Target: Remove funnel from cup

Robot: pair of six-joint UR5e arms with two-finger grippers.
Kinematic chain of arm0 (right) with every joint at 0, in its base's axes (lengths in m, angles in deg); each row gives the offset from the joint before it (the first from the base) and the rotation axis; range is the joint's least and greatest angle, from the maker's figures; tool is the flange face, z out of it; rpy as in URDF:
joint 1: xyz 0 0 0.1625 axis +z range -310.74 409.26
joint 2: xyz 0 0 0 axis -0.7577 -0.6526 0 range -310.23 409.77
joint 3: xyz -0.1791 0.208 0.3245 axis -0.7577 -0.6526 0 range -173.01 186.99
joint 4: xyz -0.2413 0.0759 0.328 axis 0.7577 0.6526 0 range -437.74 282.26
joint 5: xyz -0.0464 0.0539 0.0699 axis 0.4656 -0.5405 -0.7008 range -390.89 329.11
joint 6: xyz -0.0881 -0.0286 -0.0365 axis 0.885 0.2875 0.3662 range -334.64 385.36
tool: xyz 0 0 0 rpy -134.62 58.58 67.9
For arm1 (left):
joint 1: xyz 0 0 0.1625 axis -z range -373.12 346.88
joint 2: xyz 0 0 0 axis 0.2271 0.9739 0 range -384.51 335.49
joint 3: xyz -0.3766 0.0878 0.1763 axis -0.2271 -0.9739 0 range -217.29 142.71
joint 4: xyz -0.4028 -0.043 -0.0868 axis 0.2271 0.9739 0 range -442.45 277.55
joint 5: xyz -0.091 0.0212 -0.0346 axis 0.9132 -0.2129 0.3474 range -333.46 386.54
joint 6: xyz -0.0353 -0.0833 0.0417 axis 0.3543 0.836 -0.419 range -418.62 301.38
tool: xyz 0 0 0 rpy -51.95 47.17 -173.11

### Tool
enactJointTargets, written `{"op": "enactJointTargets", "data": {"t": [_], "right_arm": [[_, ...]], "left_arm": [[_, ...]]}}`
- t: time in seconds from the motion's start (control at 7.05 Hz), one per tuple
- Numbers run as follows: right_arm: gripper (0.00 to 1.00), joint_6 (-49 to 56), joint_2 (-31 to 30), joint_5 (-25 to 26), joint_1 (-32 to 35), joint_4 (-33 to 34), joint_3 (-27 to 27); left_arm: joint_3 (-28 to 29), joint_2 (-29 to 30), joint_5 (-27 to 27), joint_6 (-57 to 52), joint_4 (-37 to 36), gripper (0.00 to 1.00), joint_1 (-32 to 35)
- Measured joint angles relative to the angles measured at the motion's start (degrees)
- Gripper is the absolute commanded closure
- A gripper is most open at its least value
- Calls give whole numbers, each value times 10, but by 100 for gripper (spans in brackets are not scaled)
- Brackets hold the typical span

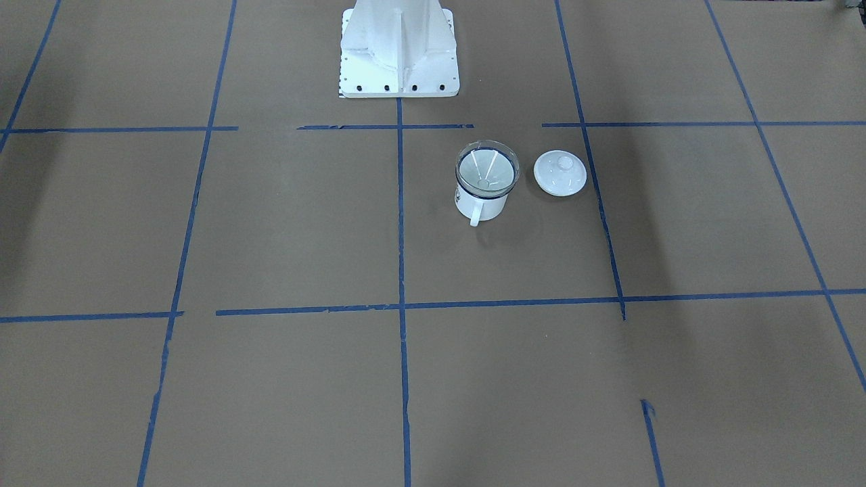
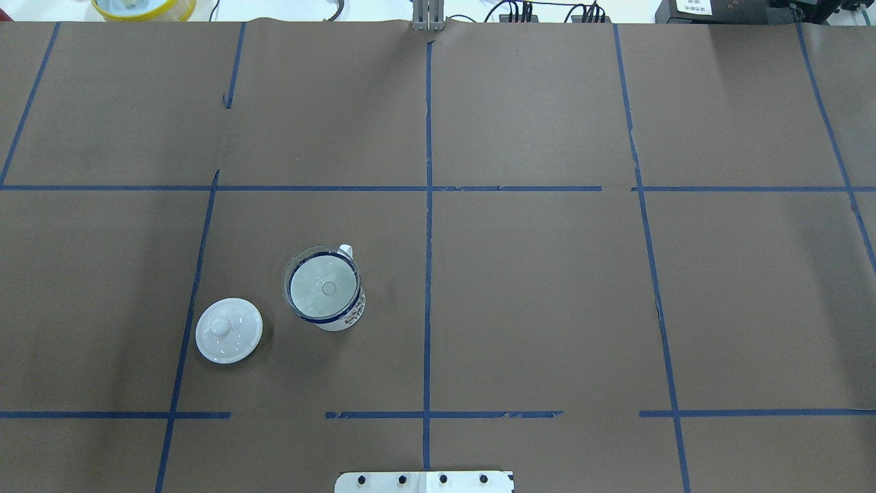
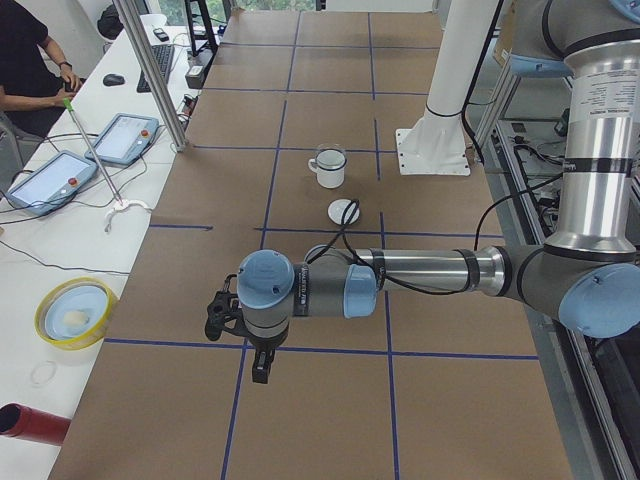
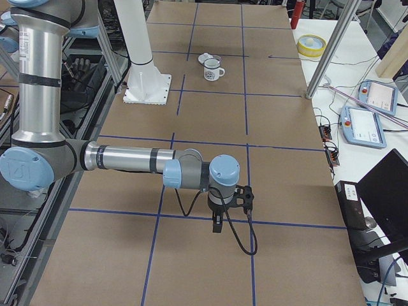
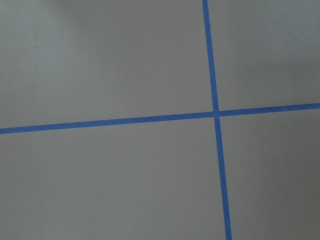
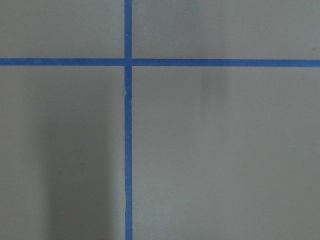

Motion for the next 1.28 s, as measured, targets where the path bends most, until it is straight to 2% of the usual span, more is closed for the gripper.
{"op": "enactJointTargets", "data": {"t": [0.99, 1.28], "right_arm": [[0, 0, 0, 0, 0, 0, 0], [0, 0, 0, 0, 0, 0, 0]], "left_arm": [[-7, -7, -1, 12, 1, 0, 5], [-31, -54, 0, 19, 7, 0, 11]]}}
